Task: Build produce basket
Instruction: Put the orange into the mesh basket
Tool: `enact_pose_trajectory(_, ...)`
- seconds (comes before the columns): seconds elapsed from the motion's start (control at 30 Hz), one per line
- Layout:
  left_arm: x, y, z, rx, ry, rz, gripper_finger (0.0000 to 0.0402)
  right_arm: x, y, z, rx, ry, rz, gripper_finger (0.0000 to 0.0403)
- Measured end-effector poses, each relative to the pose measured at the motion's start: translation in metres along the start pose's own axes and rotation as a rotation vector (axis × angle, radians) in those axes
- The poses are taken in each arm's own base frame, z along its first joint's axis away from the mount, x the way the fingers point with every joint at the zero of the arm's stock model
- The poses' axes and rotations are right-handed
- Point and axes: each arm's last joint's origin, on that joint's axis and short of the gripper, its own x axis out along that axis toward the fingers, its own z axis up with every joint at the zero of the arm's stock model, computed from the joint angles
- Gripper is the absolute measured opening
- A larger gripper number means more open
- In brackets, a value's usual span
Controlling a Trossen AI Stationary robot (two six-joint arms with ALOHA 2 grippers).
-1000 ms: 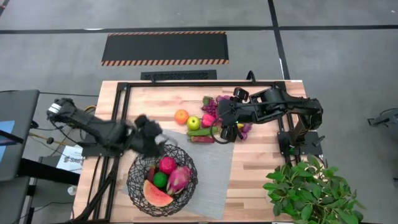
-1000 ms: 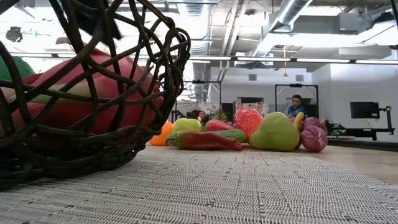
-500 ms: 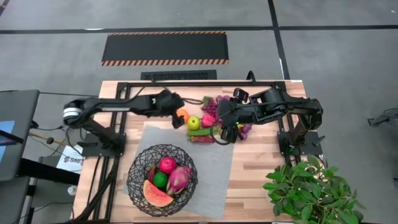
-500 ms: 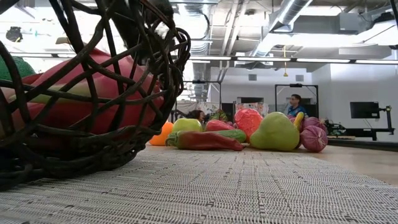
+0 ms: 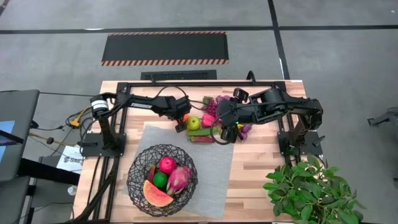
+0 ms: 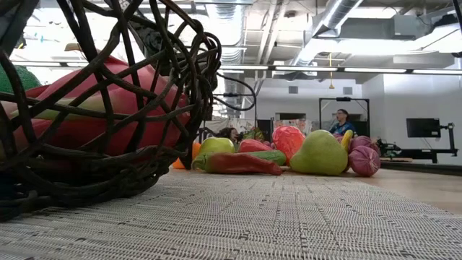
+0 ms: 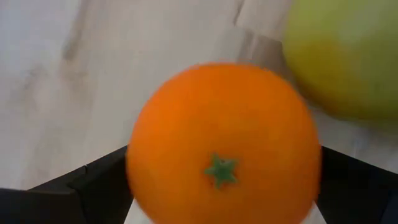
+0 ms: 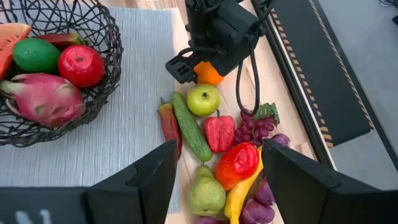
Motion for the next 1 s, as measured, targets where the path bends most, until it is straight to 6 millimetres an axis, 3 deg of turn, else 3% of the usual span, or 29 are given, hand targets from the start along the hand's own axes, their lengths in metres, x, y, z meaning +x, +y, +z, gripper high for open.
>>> enact_pose_trajectory(0.13, 0.002, -0.001, 0.0, 0.003, 0.004, -0.008, 0.0386, 0.0, 0.0, 0.0, 0.0, 0.0, 0.0, 0.0255)
enact_pose_trajectory(0.37, 0.001, -0.002, 0.001, -0.038, 0.003, 0.004, 0.0313, 0.0, 0.0, 0.0, 0.003, 0.0, 0.0, 0.0255)
enact_pose_trajectory(0.57, -0.009, -0.004, 0.002, -0.047, -0.027, 0.041, 0.031, 0.0, 0.0, 0.0, 0.013, 0.0, 0.001, 0.0255)
enact_pose_trajectory(0.77, -0.049, -0.005, 0.004, -0.058, -0.125, 0.071, 0.0316, 0.0, 0.0, 0.0, 0.021, 0.0, 0.001, 0.0255)
enact_pose_trajectory(1.0, -0.12, -0.01, -0.012, -0.114, -0.249, -0.026, 0.0314, 0.0, 0.0, 0.0, 0.032, -0.001, 0.001, 0.0255)
